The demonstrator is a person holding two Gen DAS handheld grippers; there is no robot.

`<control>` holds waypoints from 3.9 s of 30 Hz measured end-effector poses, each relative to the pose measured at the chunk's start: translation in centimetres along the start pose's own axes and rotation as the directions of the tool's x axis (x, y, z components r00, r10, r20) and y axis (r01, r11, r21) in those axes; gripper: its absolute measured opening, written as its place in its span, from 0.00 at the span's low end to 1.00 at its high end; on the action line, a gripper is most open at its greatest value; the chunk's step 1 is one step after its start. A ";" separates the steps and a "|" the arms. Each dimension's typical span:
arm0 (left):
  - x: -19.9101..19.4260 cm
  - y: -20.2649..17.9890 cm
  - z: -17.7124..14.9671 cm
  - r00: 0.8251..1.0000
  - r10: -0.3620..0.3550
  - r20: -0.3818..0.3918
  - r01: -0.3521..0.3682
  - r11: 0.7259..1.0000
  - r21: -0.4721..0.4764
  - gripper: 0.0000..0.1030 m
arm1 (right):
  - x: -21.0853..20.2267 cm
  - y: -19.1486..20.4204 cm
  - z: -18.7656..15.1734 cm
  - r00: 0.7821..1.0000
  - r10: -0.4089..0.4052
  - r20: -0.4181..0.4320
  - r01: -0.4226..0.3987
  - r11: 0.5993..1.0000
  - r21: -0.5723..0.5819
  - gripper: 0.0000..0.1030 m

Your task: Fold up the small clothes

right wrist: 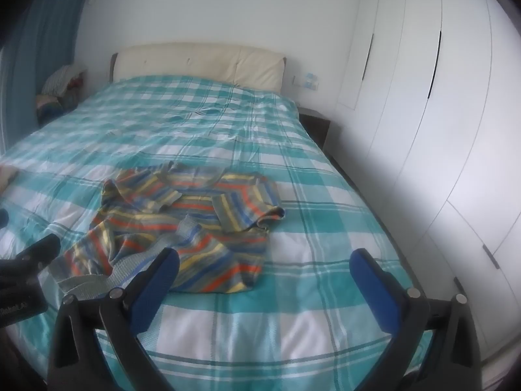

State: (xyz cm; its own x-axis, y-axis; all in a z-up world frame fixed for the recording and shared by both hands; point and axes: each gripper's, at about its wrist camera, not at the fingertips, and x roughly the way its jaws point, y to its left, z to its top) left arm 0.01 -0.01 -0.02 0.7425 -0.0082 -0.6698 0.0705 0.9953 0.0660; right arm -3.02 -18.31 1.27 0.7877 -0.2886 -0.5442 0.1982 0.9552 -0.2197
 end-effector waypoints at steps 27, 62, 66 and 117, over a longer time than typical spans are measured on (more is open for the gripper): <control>0.9 2.2 -0.8 0.999 0.033 -0.004 -0.033 0.999 0.012 1.00 | 1.2 -0.3 -0.5 0.999 0.044 -0.025 -0.045 0.999 -0.012 1.00; 10.5 14.0 -7.2 0.874 -0.353 -0.334 0.333 0.936 -0.115 0.01 | 9.7 -1.0 -0.8 0.646 0.694 -0.317 -0.749 0.656 -0.091 0.08; 4.9 14.3 -9.1 0.857 -0.369 -0.360 0.379 0.924 -0.045 0.02 | 6.0 -5.6 -4.9 0.675 0.658 -0.334 -0.714 0.696 -0.071 0.09; 5.5 4.8 -8.6 0.984 -0.174 -0.045 0.178 0.979 0.102 0.70 | 11.5 -2.5 5.2 0.899 0.351 -0.262 -0.411 0.883 -0.226 0.99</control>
State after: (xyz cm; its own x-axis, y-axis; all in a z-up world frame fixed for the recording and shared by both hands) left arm -1.29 5.53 -9.69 0.6878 -0.1773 -0.7039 0.2692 0.9629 0.0206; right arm 8.60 -23.73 -0.24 0.6249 0.0590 -0.7785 -0.2808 0.9474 -0.1535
